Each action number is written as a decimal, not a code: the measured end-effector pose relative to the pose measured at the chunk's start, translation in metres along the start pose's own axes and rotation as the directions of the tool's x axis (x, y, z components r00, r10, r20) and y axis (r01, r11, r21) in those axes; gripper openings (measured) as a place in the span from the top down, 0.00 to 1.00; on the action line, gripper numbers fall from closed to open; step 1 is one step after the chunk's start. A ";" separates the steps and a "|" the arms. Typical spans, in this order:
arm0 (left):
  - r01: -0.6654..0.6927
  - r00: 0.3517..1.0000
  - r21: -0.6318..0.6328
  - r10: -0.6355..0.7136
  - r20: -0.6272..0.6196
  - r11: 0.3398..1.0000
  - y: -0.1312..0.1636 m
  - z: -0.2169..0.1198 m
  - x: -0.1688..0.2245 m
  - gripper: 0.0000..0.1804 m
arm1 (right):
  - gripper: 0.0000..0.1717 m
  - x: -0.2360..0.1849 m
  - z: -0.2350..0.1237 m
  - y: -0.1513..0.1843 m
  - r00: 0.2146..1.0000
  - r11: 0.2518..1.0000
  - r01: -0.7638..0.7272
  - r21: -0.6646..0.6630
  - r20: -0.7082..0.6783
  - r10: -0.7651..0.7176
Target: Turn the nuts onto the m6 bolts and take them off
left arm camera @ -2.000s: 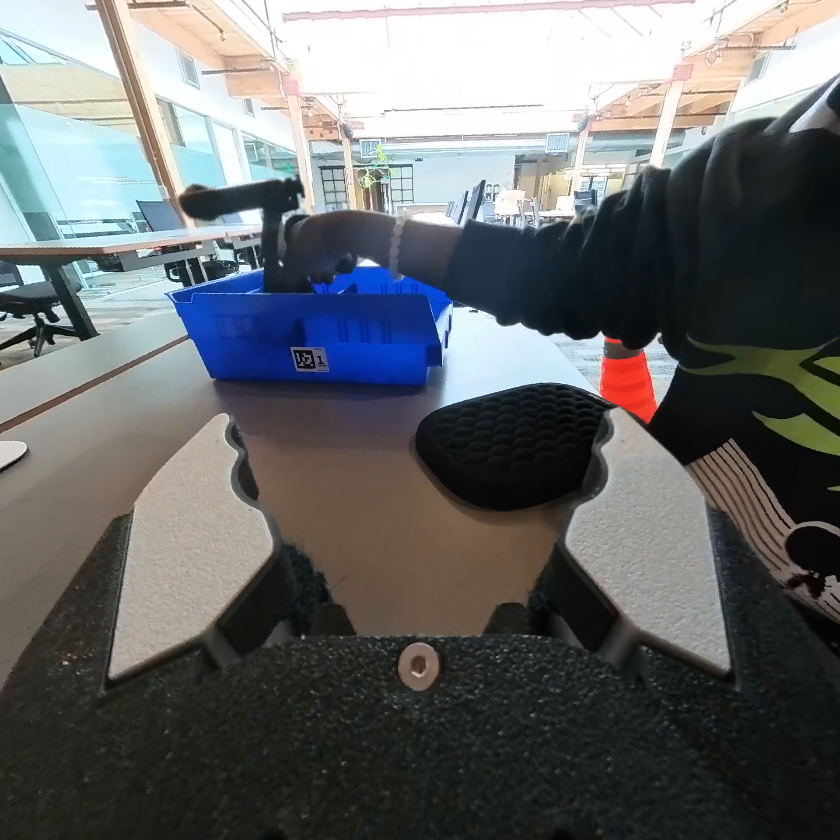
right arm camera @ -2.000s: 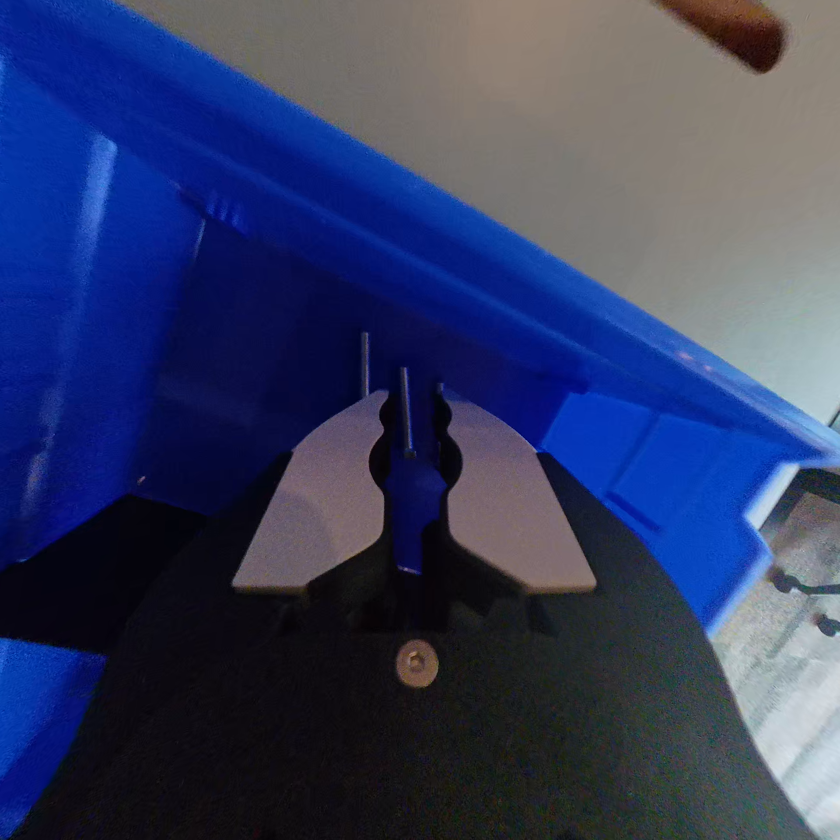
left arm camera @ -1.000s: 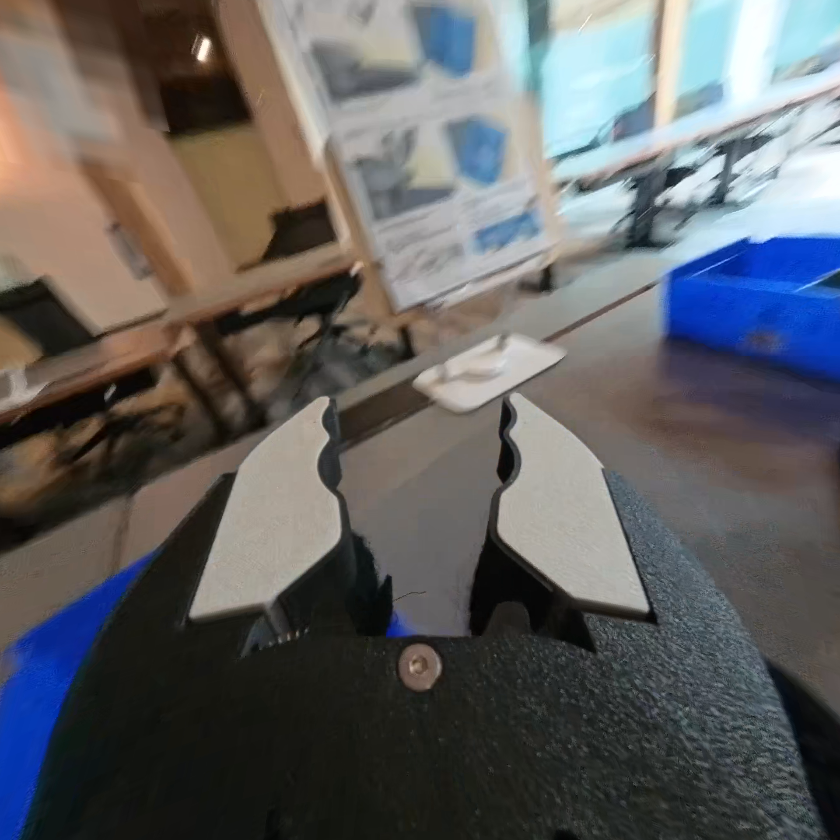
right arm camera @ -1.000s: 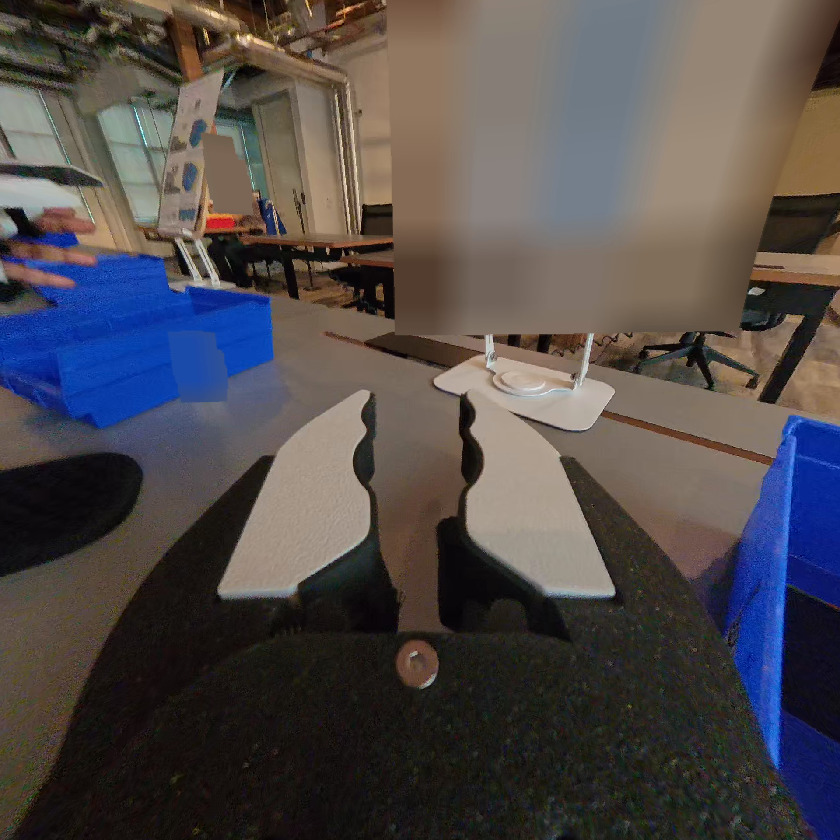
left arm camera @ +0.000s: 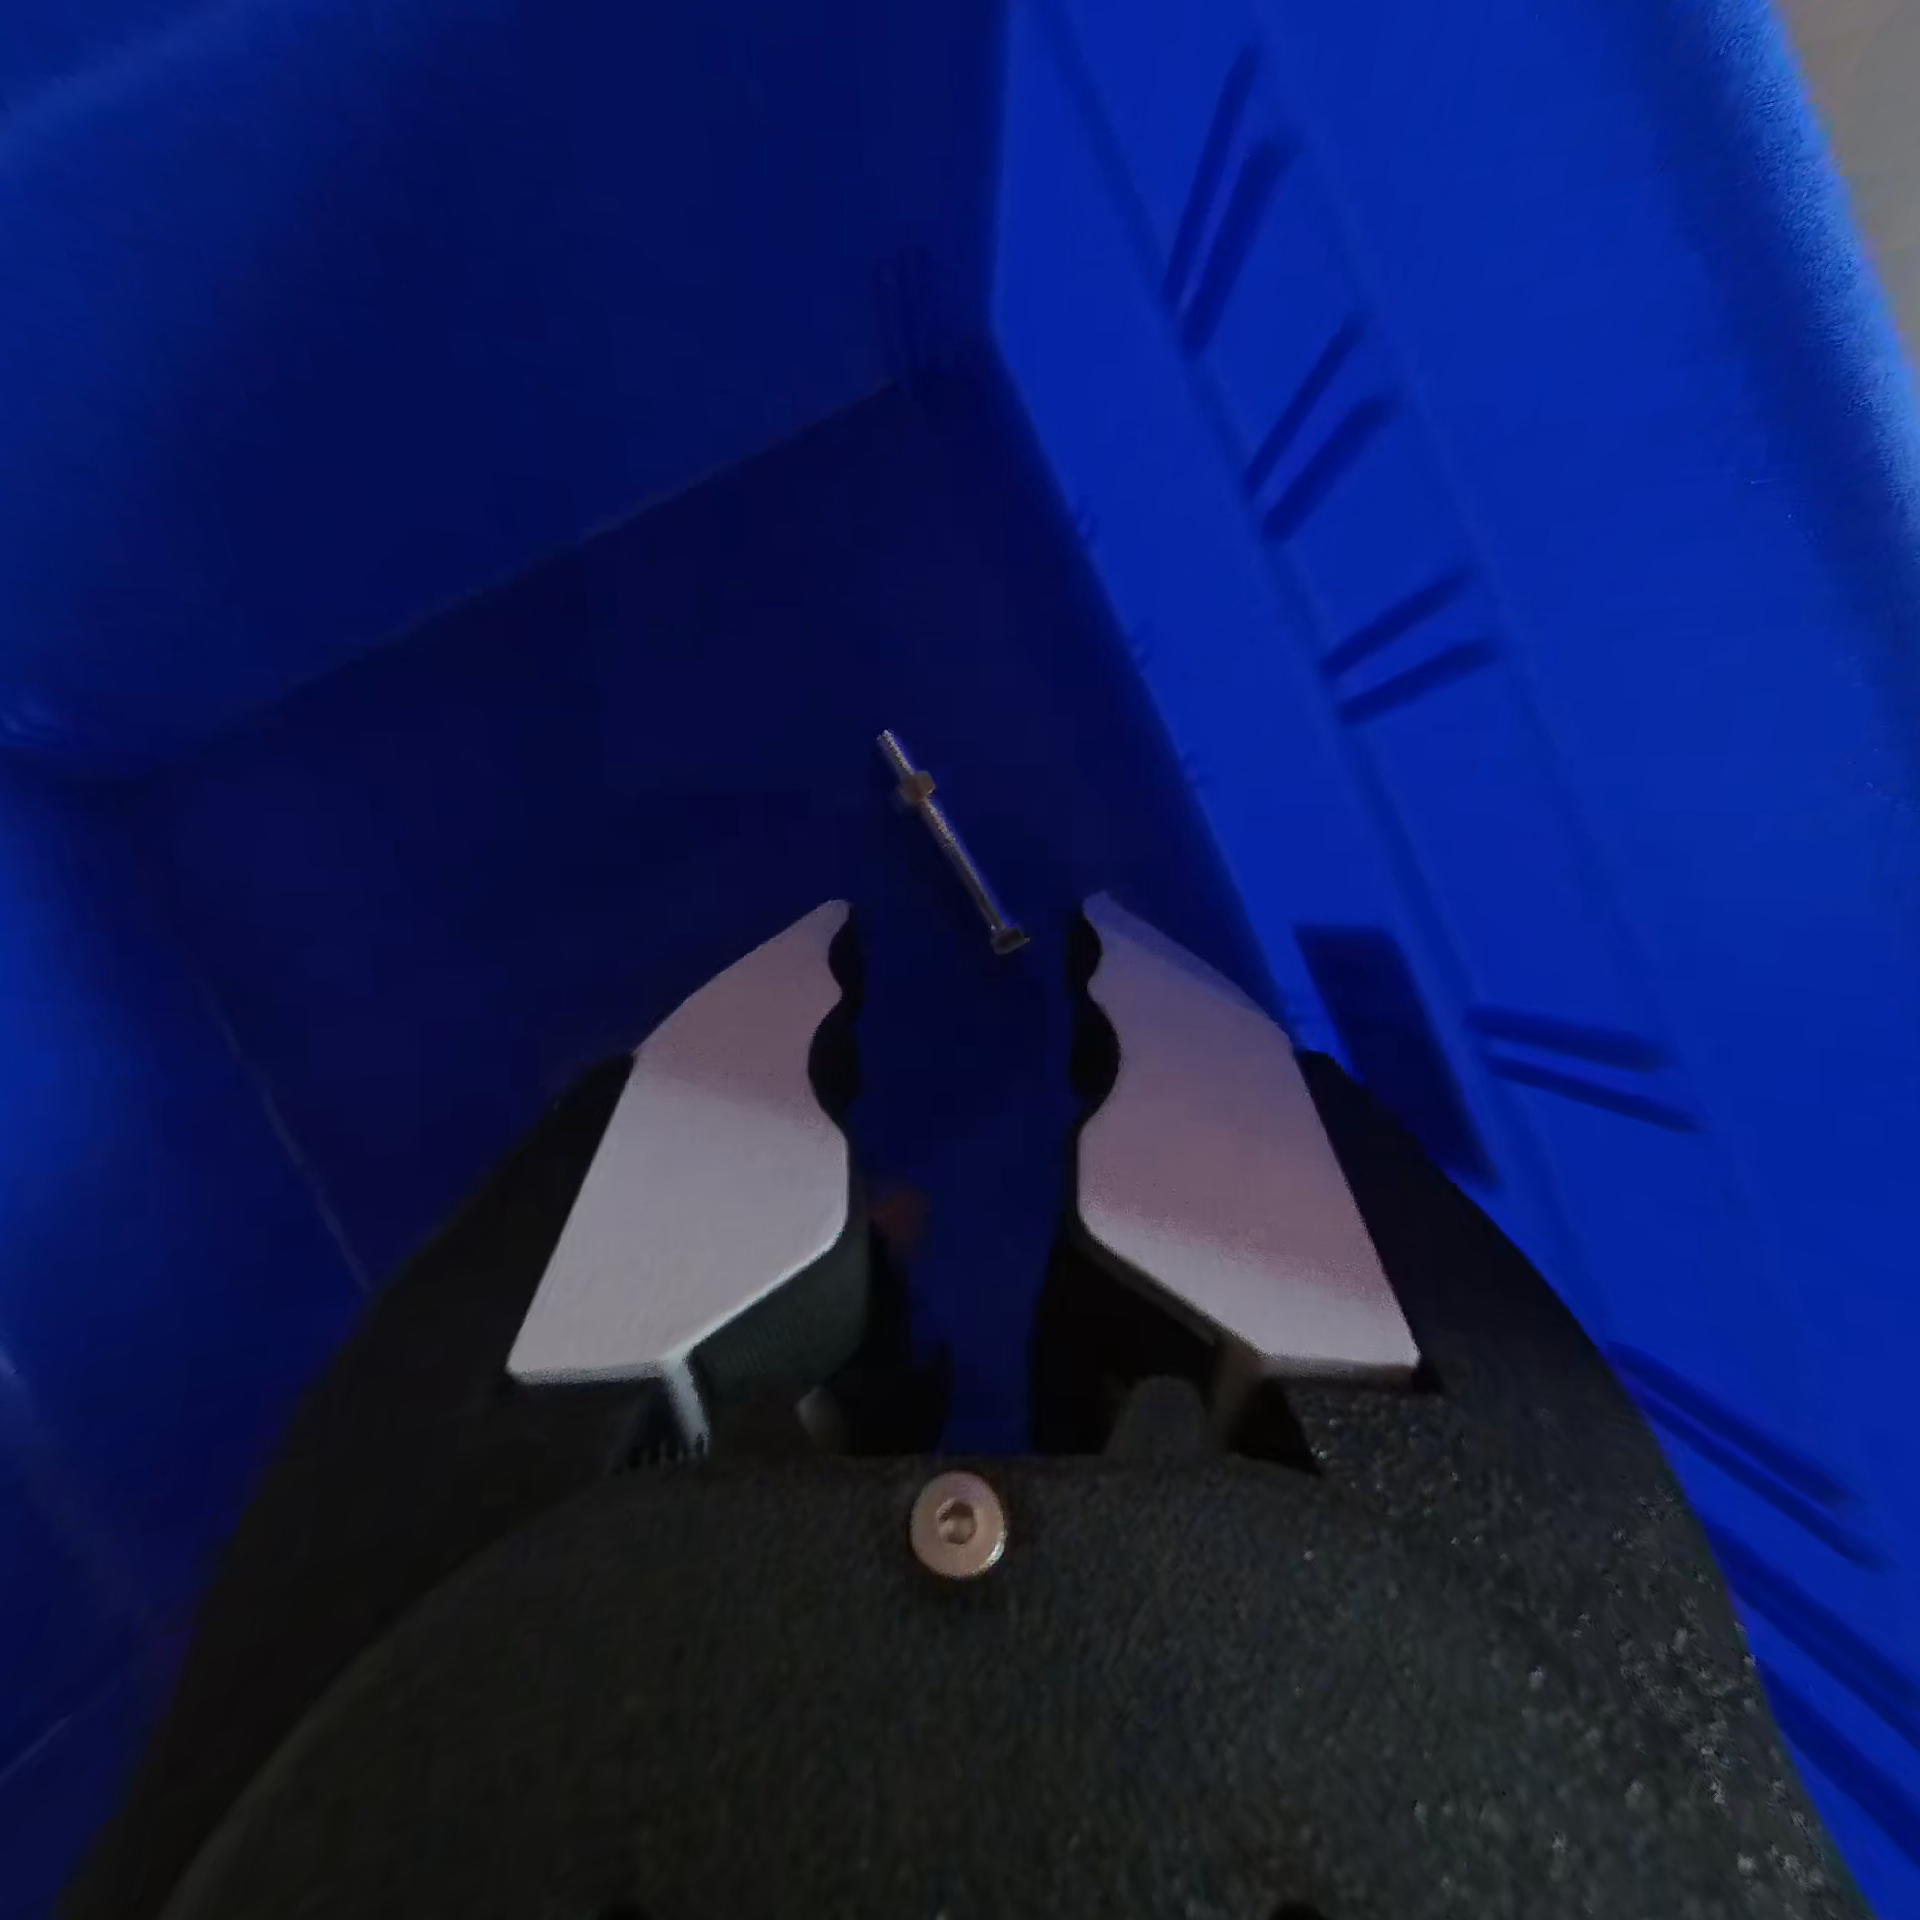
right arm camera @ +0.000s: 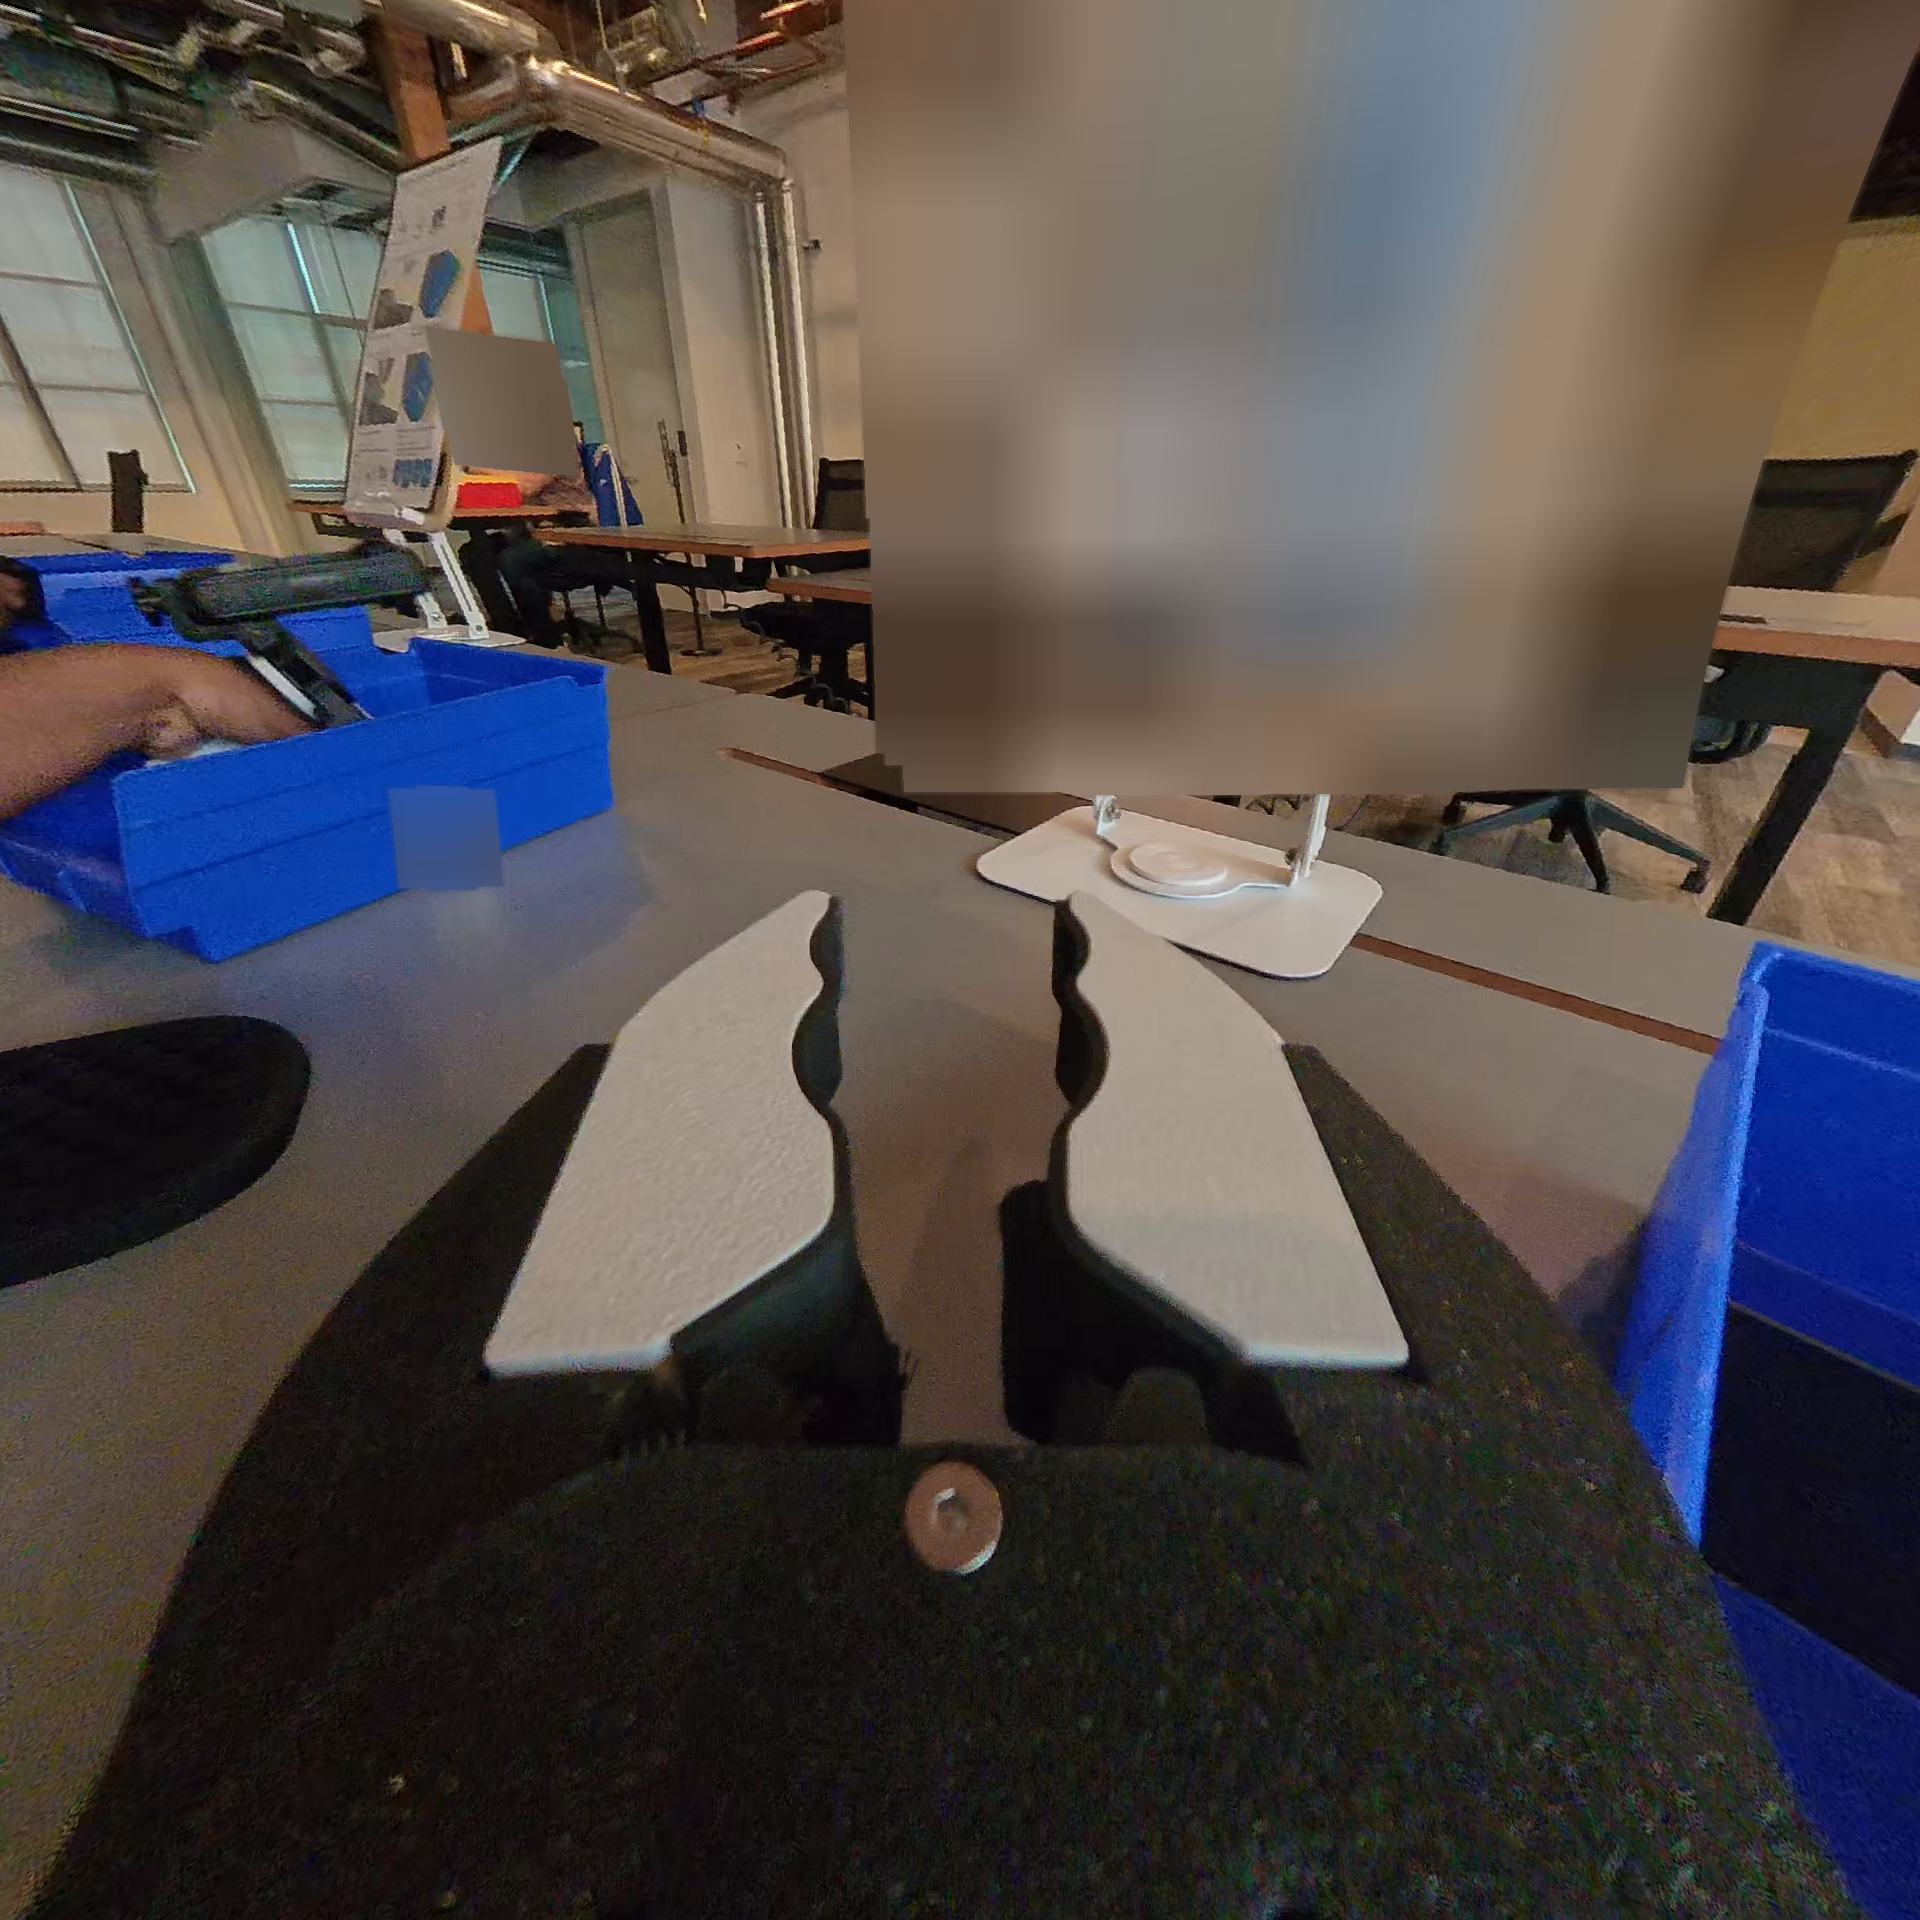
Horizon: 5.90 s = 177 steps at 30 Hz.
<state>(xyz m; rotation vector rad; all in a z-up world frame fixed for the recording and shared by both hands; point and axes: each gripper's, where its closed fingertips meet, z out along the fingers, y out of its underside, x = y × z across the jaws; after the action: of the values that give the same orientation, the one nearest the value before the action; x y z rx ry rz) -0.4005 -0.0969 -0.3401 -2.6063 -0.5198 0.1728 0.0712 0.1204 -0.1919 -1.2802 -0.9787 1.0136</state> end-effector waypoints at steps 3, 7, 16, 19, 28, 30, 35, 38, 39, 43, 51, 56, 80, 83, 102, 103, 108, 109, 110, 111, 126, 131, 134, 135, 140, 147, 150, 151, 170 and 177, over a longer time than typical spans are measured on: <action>0.028 1.000 0.018 -0.028 -0.012 0.999 -0.001 0.002 0.000 0.84 | 0.78 -0.003 0.000 -0.003 1.000 1.000 0.015 0.016 0.010 -0.015; 0.021 1.000 0.024 -0.021 -0.016 0.999 -0.001 0.002 0.000 0.90 | 0.77 -0.003 0.000 -0.002 1.000 1.000 0.006 0.012 0.013 -0.006; -0.006 1.000 0.106 0.008 -0.024 0.994 0.002 -0.008 -0.002 0.97 | 0.78 -0.001 0.000 0.001 1.000 1.000 0.004 -0.001 0.005 -0.004; 0.034 0.998 0.292 -0.016 -0.062 0.956 -0.015 -0.034 -0.001 0.97 | 0.79 -0.003 0.002 0.003 1.000 1.000 0.002 -0.010 0.018 -0.002; 0.081 0.938 0.861 0.255 -0.237 0.502 -0.081 -0.200 0.080 0.97 | 0.81 -0.026 0.013 0.003 0.991 0.998 -0.004 -0.060 0.135 0.012; 0.088 0.894 0.900 0.364 -0.260 0.426 -0.084 -0.226 0.120 0.97 | 0.81 -0.040 0.016 -0.005 0.980 0.997 0.004 -0.075 0.200 0.011; 0.128 0.751 0.944 0.591 -0.293 0.305 -0.078 -0.253 0.228 0.97 | 0.81 -0.079 0.026 -0.037 0.932 0.997 0.056 -0.055 0.360 -0.033; 0.222 0.627 0.929 0.687 -0.368 0.295 -0.066 -0.250 0.290 0.98 | 0.81 -0.102 0.034 -0.054 0.890 0.999 0.032 -0.014 0.456 -0.022; 0.258 0.589 0.918 0.705 -0.395 0.299 -0.063 -0.246 0.306 0.98 | 0.82 -0.108 0.037 -0.058 0.878 1.000 0.020 0.002 0.478 -0.019; 0.309 0.504 0.882 0.724 -0.470 0.357 -0.054 -0.215 0.351 0.97 | 0.82 -0.124 0.048 -0.058 0.849 0.999 0.014 0.039 0.527 -0.033; 0.251 0.442 0.866 0.744 -0.501 0.433 -0.037 -0.177 0.386 0.97 | 0.88 -0.131 0.058 -0.026 0.831 0.999 0.001 -0.037 0.555 0.020; 0.214 0.432 0.868 0.754 -0.496 0.448 -0.030 -0.167 0.393 0.97 | 0.91 -0.135 0.063 -0.011 0.822 0.997 0.024 -0.074 0.569 0.022; -0.118 0.441 0.917 0.848 -0.295 0.381 0.000 -0.120 0.421 0.75 | 0.95 -0.148 0.065 0.016 0.805 0.988 0.075 -0.138 0.593 0.022; -0.093 0.454 0.915 0.835 -0.312 0.392 -0.003 -0.123 0.418 0.81 | 0.95 -0.153 0.065 0.018 0.797 0.987 0.064 -0.147 0.603 0.038; -0.021 0.433 0.895 0.811 -0.393 0.445 -0.006 -0.130 0.412 0.98 | 0.95 -0.158 0.063 0.016 0.778 0.993 0.056 -0.103 0.627 0.021; -0.025 0.433 0.898 0.815 -0.386 0.439 -0.006 -0.131 0.412 0.98 | 0.95 -0.158 0.063 0.016 0.777 0.993 0.061 -0.099 0.630 0.015; -0.017 0.444 0.919 0.826 -0.347 0.394 -0.006 -0.133 0.412 0.98 | 0.91 -0.160 0.057 0.014 0.751 0.992 0.093 -0.087 0.661 -0.013; -0.010 0.449 0.921 0.824 -0.344 0.390 -0.006 -0.133 0.412 0.98 | 0.87 -0.159 0.056 0.013 0.748 0.991 0.102 -0.081 0.663 -0.023; -0.004 0.456 0.920 0.820 -0.346 0.391 -0.007 -0.132 0.411 0.98 | 0.83 -0.158 0.055 0.012 0.748 0.990 0.115 -0.082 0.663 -0.032; 0.004 0.461 0.921 0.816 -0.348 0.390 -0.007 -0.132 0.411 0.98 | 0.80 -0.156 0.055 0.012 0.751 0.988 0.129 -0.083 0.659 -0.042; 0.044 0.449 0.925 0.820 -0.355 0.376 -0.008 -0.139 0.407 0.98 | 0.93 -0.145 0.058 0.003 0.797 0.991 0.136 -0.019 0.595 -0.098; 0.029 0.454 0.926 0.820 -0.348 0.377 -0.008 -0.136 0.408 0.98 | 0.89 -0.152 0.057 0.000 0.784 0.996 0.090 -0.016 0.617 -0.061; 0.018 0.455 0.928 0.824 -0.338 0.371 -0.007 -0.135 0.410 0.99 | 0.88 -0.150 0.058 0.002 0.793 0.994 0.106 -0.016 0.605 -0.074; 0.022 0.454 0.929 0.824 -0.338 0.369 -0.007 -0.136 0.409 0.99 | 0.91 -0.148 0.058 0.001 0.796 0.994 0.104 -0.015 0.601 -0.074; 0.035 0.457 0.929 0.821 -0.344 0.369 -0.009 -0.139 0.407 0.99 | 0.92 -0.145 0.055 -0.005 0.790 0.998 0.064 -0.004 0.611 -0.048; 0.033 0.449 0.932 0.828 -0.337 0.362 -0.007 -0.140 0.409 0.99 | 0.92 -0.146 0.058 0.000 0.801 0.995 0.096 -0.015 0.595 -0.068; 0.039 0.453 0.931 0.824 -0.340 0.363 -0.009 -0.140 0.407 0.99 | 0.93 -0.141 0.058 -0.003 0.807 0.997 0.077 -0.011 0.588 -0.056; 0.039 0.456 0.931 0.823 -0.340 0.364 -0.009 -0.140 0.407 0.99 | 0.92 -0.143 0.057 -0.004 0.801 0.997 0.078 -0.007 0.596 -0.058; 0.041 0.457 0.932 0.822 -0.338 0.361 -0.009 -0.140 0.408 0.99 | 0.91 -0.138 0.060 -0.004 0.825 0.997 0.071 -0.013 0.563 -0.052; 0.031 0.453 0.933 0.826 -0.334 0.360 -0.007 -0.139 0.409 0.99 | 0.85 -0.151 0.060 -0.002 0.810 0.995 0.097 -0.014 0.582 -0.071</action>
<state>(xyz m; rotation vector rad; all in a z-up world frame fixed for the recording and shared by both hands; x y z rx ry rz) 0.0029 0.0098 -0.2267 -1.4056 0.6093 -0.4743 -0.0273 -0.0084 -0.1887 -0.9539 -1.5181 1.3589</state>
